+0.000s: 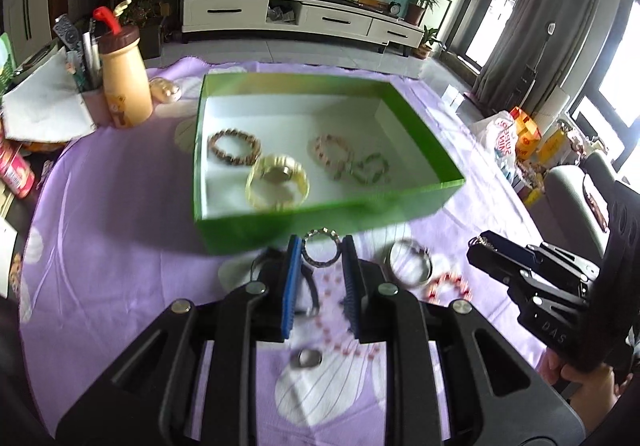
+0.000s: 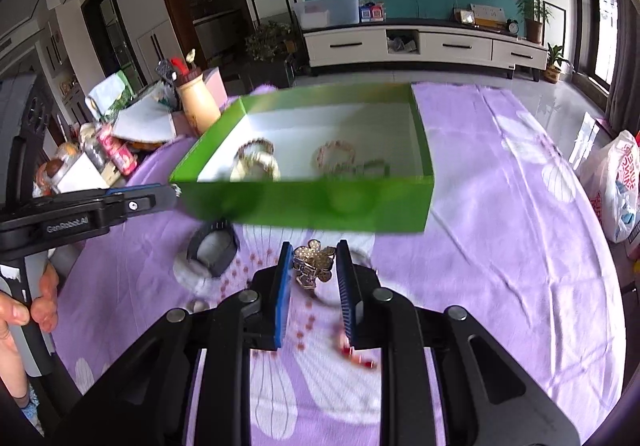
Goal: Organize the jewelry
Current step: 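Carry the silver ring and gold brooch into the green box and open both tools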
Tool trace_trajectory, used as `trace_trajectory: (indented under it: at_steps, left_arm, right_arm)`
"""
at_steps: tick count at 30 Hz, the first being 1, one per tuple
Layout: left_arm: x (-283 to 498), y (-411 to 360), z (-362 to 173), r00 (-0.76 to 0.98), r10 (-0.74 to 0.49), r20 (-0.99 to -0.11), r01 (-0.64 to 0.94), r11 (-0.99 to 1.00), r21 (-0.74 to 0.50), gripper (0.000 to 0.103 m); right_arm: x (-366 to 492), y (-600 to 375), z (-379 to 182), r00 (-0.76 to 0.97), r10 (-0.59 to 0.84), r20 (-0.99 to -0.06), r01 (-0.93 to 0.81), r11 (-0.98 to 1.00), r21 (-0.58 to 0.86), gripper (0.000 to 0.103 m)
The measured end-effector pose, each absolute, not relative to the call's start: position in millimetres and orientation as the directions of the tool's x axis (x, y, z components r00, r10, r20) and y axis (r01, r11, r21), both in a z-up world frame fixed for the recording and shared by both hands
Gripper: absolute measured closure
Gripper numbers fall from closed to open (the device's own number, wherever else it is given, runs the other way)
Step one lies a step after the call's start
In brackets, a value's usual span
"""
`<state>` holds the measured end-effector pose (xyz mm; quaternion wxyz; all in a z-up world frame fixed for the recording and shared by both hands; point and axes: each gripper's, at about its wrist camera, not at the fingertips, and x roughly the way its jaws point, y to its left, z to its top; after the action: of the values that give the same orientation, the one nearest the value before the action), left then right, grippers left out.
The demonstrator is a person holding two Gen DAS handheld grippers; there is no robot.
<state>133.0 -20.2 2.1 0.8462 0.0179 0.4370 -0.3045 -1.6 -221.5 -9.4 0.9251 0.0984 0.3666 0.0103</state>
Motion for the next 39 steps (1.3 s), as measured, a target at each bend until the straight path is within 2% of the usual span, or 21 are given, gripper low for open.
trace_trajectory:
  at_steps: [9, 19, 30, 39]
  left_arm:
    - [191, -49, 15, 0.395, -0.503, -0.769, 0.498, 0.821, -0.281, 0.083]
    - [253, -82, -5, 0.335, -0.484, -0.808, 0.437, 0.840, -0.322, 0.083]
    - [287, -110, -37, 0.307, -0.396, -0.865, 0.399, 0.879, -0.261, 0.083]
    - [298, -120, -54, 0.287, -0.373, -0.882, 0.388, 0.888, -0.249, 0.082]
  right_arm:
    - [54, -245, 9, 0.719, 0.089, -0.689, 0.077, 0.975, 0.207, 0.081]
    - [116, -277, 2, 0.692, 0.130, -0.710, 0.109, 0.954, 0.281, 0.081]
    - [167, -295, -27, 0.637, 0.170, -0.752, 0.172, 0.920, 0.353, 0.081]
    - [184, -298, -38, 0.622, 0.124, -0.773, 0.205, 0.927, 0.314, 0.081]
